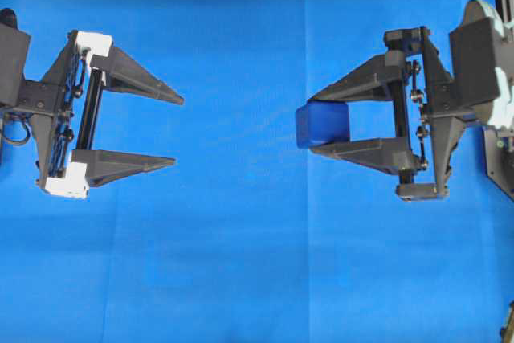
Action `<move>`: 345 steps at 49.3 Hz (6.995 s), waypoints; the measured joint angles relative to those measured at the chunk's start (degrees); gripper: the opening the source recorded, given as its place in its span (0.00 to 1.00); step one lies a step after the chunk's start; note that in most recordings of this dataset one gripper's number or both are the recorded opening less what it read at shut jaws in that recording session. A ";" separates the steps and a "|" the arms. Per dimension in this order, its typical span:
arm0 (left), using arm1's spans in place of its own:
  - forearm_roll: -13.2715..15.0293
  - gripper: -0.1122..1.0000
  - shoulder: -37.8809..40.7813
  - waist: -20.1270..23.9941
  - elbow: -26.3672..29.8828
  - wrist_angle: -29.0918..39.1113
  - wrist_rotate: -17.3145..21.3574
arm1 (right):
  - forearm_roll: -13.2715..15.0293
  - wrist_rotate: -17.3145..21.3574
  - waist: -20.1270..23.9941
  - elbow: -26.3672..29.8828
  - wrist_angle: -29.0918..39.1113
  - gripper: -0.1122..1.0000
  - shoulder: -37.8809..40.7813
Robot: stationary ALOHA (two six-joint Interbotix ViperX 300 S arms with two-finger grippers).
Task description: Handover the blue block to the right arm after grasping it with the left arm, then place it in the designated position.
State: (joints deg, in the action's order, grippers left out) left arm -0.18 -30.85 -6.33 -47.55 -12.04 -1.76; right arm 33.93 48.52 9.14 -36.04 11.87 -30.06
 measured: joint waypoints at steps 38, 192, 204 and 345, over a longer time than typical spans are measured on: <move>-0.09 0.93 -0.09 0.00 0.00 0.00 0.00 | 0.00 0.00 0.00 0.09 1.23 0.50 0.00; -0.09 0.93 0.26 0.00 0.00 0.00 -0.09 | -3.43 0.18 -3.87 0.00 1.14 0.50 32.08; -0.09 0.93 0.26 -0.09 0.00 0.00 0.00 | -3.43 0.26 -5.36 -0.62 -0.79 0.50 33.13; -0.09 0.93 0.26 0.00 0.09 -0.09 0.00 | -3.69 0.18 0.88 -1.85 18.81 0.87 6.06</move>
State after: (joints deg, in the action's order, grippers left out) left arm -0.26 -30.59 -6.33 -47.46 -12.13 -1.76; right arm 30.23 48.69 10.02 -37.88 30.67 -23.99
